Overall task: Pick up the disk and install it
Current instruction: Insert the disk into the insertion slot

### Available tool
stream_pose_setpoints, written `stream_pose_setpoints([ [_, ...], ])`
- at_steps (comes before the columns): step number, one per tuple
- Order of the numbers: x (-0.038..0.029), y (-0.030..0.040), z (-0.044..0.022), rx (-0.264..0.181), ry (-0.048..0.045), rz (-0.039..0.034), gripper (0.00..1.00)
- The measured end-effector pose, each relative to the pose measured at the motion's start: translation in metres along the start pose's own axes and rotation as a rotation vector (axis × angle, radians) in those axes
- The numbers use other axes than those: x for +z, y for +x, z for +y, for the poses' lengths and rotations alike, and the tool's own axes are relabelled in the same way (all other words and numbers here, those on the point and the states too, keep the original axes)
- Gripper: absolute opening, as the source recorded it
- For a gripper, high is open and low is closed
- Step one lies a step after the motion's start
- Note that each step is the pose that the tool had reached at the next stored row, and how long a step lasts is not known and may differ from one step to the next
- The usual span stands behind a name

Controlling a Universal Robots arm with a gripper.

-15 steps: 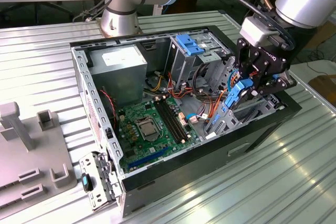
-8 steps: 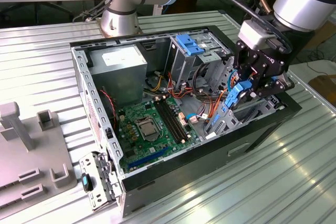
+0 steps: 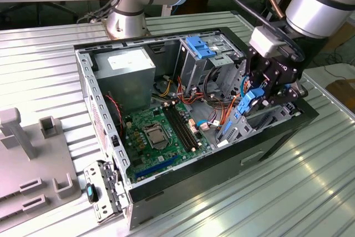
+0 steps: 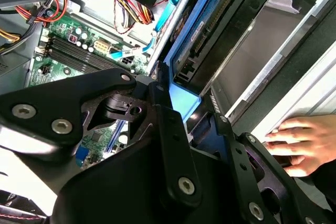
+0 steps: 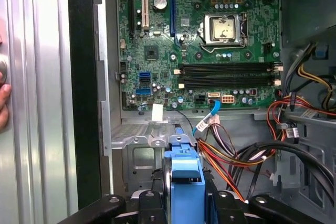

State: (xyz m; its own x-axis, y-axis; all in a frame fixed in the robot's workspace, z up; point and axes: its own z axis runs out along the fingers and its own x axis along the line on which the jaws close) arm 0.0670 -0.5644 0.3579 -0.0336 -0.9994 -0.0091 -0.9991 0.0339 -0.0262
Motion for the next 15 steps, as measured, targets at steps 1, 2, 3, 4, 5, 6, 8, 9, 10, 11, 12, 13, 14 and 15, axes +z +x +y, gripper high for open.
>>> stream_pose_setpoints([
  [1, 0.0011, 0.0, 0.0, 0.0, 0.0, 0.0001, 0.37],
  [2, 0.0017, 0.0, 0.0001, 0.0, 0.0, 0.0001, 0.37],
  [3, 0.0019, 0.0, 0.0, 0.0, 0.0, 0.0001, 0.37],
  [4, 0.0019, 0.0, 0.0, 0.0, 0.0, 0.0002, 0.37],
  [5, 0.0019, 0.0, 0.0, 0.0, 0.0, 0.0001, 0.37],
  [6, 0.002, 0.0, 0.0001, 0.0, 0.0, 0.0001, 0.37],
  [8, 0.002, 0.0, 0.0, 0.0, 0.0, 0.0001, 0.37],
  [9, 0.002, 0.0, 0.0001, 0.0, 0.0, 0.0001, 0.37],
  [10, 0.0022, 0.0, 0.0, 0.0, 0.0002, -0.0004, 0.37],
  [11, 0.0022, 0.0, 0.0001, 0.0, 0.0001, -0.0001, 0.38],
  [12, 0.0021, 0.0, 0.0001, 0.0, 0.0, 0.0, 0.44],
  [13, 0.0021, 0.0, 0.0001, 0.0, 0.0, 0.0, 0.44],
  [14, 0.0021, 0.0, 0.0001, 0.0, 0.0, 0.0, 0.44],
  [15, 0.0021, 0.0, 0.0001, 0.0, 0.0, 0.0001, 0.44],
])
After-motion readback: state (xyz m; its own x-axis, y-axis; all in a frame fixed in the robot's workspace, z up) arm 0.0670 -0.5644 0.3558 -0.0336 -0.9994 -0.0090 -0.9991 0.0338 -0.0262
